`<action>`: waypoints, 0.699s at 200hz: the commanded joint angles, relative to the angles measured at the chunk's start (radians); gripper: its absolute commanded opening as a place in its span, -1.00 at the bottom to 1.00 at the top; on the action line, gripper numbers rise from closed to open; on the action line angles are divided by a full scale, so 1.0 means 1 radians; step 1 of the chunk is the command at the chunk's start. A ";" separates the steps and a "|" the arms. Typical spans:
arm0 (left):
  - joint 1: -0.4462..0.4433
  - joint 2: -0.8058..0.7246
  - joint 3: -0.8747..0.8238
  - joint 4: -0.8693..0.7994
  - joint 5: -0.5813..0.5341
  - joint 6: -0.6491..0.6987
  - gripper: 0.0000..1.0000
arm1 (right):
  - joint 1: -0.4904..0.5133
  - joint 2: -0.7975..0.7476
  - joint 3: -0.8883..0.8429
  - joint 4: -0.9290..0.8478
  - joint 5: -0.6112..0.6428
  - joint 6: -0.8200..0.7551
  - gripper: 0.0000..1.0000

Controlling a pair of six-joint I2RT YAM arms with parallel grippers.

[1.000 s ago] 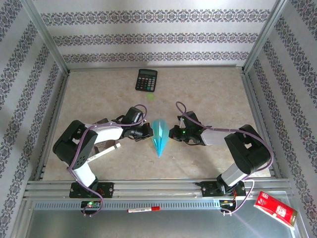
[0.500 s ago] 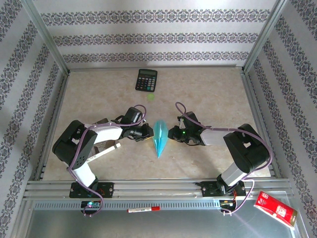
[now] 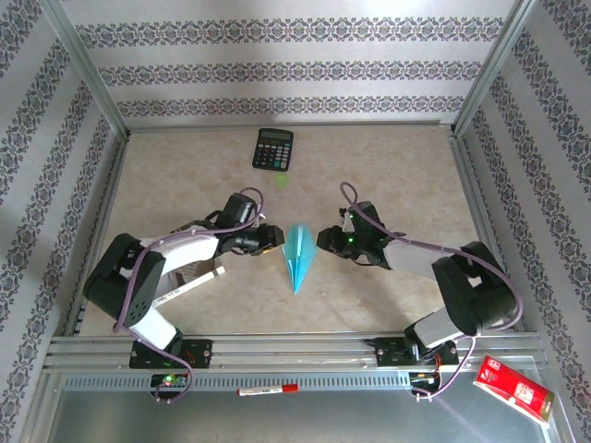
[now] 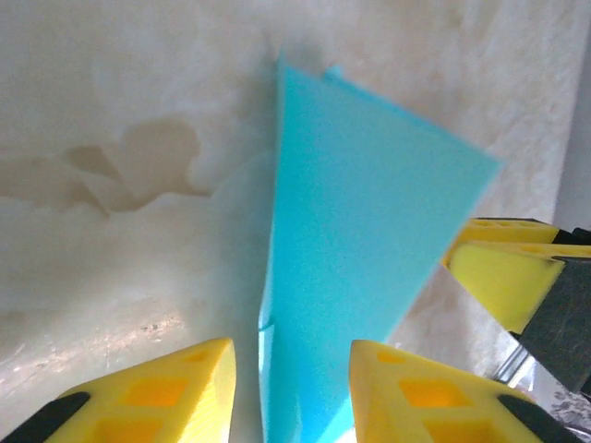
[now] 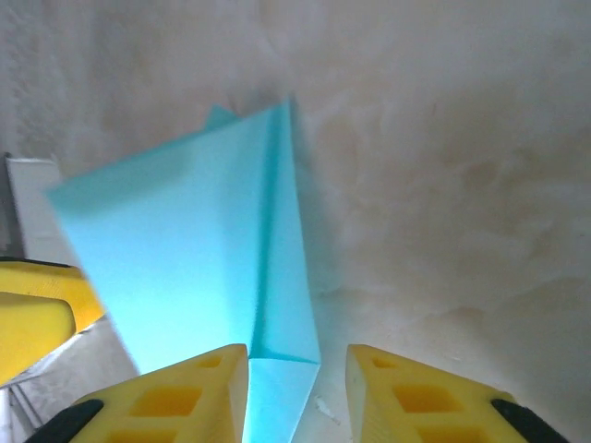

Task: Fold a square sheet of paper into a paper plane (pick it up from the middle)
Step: Move a paper plane to the center of the table.

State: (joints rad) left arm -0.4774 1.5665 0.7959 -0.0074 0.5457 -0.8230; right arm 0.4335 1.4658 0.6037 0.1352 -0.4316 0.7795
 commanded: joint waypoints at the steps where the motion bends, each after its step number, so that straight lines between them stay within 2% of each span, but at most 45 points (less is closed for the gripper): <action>1: 0.064 -0.091 -0.014 -0.061 -0.020 0.067 -0.19 | -0.052 -0.087 0.029 -0.108 0.016 -0.074 -0.29; 19: 0.127 -0.176 0.001 -0.130 -0.100 0.150 -0.06 | -0.098 -0.167 0.085 -0.267 0.174 -0.193 -0.19; 40: 0.188 -0.281 0.031 -0.200 -0.295 0.257 0.16 | -0.121 -0.230 0.149 -0.400 0.482 -0.344 0.04; 56: 0.229 -0.354 0.028 -0.207 -0.462 0.339 0.32 | -0.140 -0.252 0.154 -0.402 0.709 -0.423 0.24; 69: 0.260 -0.397 0.013 -0.193 -0.613 0.410 0.57 | -0.163 -0.259 0.145 -0.376 0.860 -0.485 0.48; 81: 0.293 -0.425 -0.010 -0.159 -0.758 0.471 0.75 | -0.179 -0.253 0.116 -0.315 0.993 -0.544 0.60; 92: 0.329 -0.438 -0.046 -0.099 -0.866 0.516 0.90 | -0.199 -0.240 0.087 -0.244 1.057 -0.579 0.72; 102: 0.376 -0.441 -0.089 -0.022 -0.911 0.537 1.00 | -0.225 -0.217 0.055 -0.156 1.070 -0.596 0.85; 108: 0.402 -0.436 -0.119 0.030 -0.916 0.553 1.00 | -0.238 -0.198 0.042 -0.125 1.068 -0.601 0.96; 140: 0.472 -0.331 -0.245 0.342 -0.864 0.688 1.00 | -0.254 -0.090 -0.056 0.167 1.031 -0.720 0.96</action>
State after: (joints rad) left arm -0.0357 1.1618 0.6254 0.0769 -0.2630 -0.2970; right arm 0.1806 1.3102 0.6086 0.0616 0.5339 0.1898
